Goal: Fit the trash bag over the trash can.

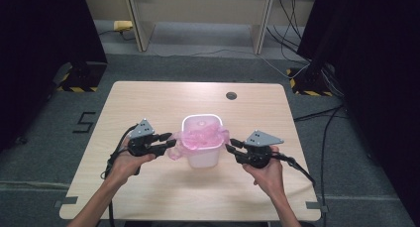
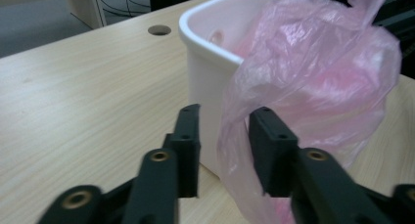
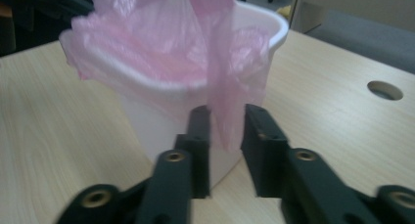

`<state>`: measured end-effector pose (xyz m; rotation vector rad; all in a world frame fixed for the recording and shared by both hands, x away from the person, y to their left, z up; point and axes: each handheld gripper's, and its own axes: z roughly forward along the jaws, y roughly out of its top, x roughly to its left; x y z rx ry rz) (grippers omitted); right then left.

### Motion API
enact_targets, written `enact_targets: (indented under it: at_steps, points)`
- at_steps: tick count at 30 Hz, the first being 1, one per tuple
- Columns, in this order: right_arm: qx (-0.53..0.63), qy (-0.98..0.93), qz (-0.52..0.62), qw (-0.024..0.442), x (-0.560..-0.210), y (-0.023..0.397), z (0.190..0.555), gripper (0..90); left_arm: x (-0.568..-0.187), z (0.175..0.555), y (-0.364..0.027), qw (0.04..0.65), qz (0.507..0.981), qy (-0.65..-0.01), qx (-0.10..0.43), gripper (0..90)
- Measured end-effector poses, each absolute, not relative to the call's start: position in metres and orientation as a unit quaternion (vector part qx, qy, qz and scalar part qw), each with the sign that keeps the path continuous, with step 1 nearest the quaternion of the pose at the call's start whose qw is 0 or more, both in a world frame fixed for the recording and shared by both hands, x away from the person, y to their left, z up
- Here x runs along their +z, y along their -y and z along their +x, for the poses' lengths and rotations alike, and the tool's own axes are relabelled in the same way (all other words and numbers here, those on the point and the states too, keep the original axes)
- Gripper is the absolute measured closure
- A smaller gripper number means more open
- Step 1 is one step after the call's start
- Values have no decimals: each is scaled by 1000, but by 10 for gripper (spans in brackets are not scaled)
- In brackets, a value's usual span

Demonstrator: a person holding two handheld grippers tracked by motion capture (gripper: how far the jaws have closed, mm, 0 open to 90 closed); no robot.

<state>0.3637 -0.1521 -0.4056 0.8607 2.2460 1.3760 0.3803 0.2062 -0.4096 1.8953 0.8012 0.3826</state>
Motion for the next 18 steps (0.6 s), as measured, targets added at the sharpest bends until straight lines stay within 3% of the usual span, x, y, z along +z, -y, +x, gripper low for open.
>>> enact_targets:
  at_steps: [1,3,14,17,18]
  points:
    - [497,-788,309,190,-398,154,361,542,-404,378,-205,502,783,-326,169,550]
    - [510,-782,305,187,-390,155,360,498,-402,377,-205,503,784,-322,170,533]
    - [519,-788,256,209,-366,141,365,413,-390,379,-195,510,785,-305,177,525]
    - [515,-799,230,210,-364,133,368,515,-389,380,-194,512,784,-305,177,528]
    - [505,-809,212,213,-363,130,372,639,-389,380,-194,513,782,-305,177,526]
